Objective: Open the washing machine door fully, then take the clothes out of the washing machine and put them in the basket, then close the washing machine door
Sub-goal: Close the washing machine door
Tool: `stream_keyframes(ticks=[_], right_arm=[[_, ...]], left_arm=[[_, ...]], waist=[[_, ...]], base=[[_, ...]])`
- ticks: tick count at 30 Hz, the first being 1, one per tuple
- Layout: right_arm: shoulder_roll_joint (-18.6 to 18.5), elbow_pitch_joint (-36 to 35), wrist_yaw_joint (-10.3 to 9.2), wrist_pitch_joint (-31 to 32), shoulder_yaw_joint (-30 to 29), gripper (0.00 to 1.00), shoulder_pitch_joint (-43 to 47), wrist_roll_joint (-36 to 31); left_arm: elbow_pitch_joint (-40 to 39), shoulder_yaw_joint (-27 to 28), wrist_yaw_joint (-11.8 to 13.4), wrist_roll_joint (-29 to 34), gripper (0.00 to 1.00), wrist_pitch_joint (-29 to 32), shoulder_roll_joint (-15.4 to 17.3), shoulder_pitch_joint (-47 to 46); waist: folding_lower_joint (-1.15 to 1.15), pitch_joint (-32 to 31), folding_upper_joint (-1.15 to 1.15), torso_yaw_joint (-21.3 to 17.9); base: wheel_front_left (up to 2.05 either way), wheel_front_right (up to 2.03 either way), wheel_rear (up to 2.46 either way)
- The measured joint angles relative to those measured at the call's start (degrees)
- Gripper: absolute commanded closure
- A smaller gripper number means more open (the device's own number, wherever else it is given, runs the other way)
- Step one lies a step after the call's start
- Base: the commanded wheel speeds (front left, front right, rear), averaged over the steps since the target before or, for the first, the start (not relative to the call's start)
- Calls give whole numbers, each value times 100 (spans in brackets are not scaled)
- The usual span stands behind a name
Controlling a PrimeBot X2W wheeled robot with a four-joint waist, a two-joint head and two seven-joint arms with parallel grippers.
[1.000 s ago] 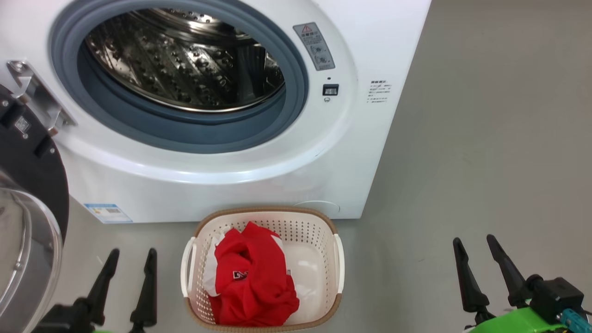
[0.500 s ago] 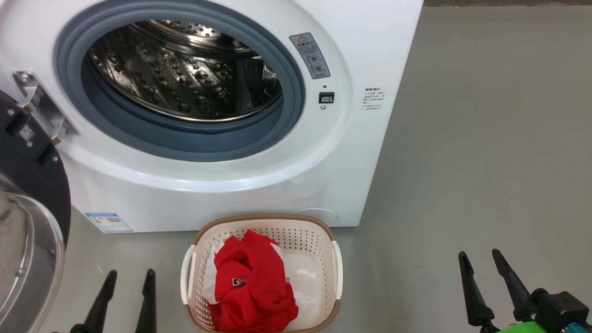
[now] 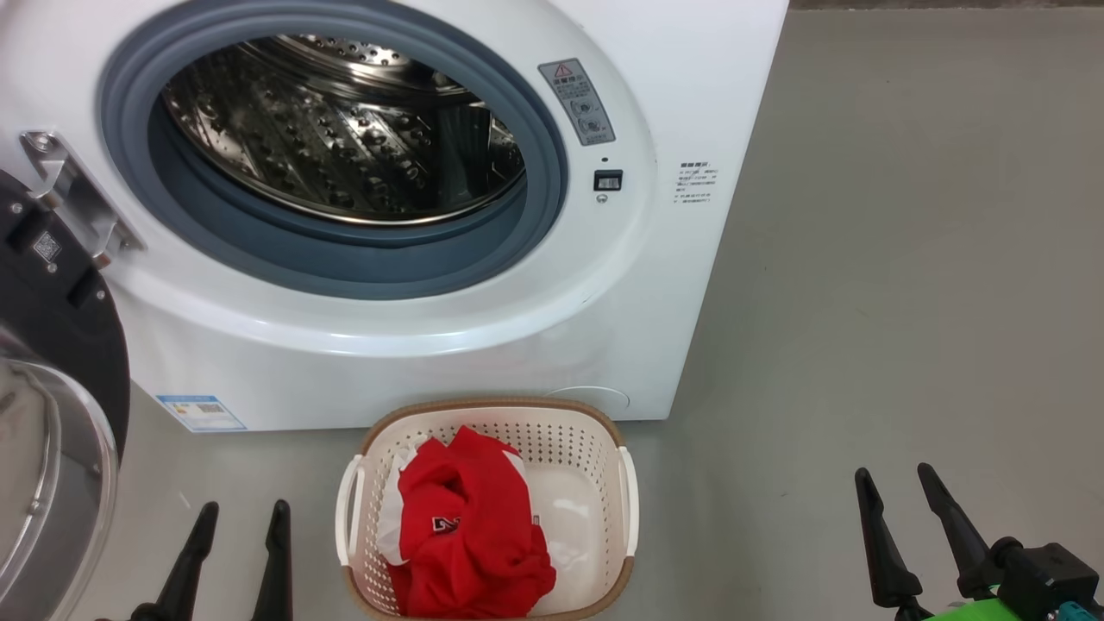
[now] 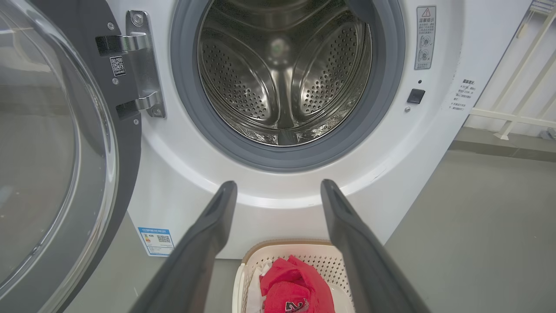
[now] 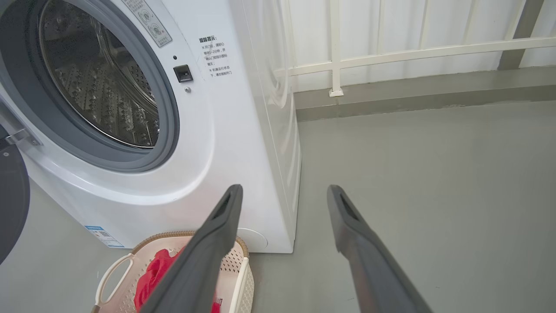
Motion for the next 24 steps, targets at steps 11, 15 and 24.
stream_keyframes(ticks=[11, 15, 24], right_arm=[[0, -1, 0, 0, -1, 0, -8, 0], [0, -1, 0, 0, -2, 0, -8, 0], [1, -1, 0, 0, -4, 0, -8, 0]], left_arm=[[-1, -2, 0, 0, 0, 0, -3, -22], [-5, -2, 0, 0, 0, 0, -8, -22], [-48, 2, 0, -15, 0, 0, -19, -21]], waist=[[0, 36, 0, 35], [0, 26, 0, 44], [0, 50, 0, 78]], base=[[-67, 67, 0], [-141, 141, 0], [-113, 113, 0]])
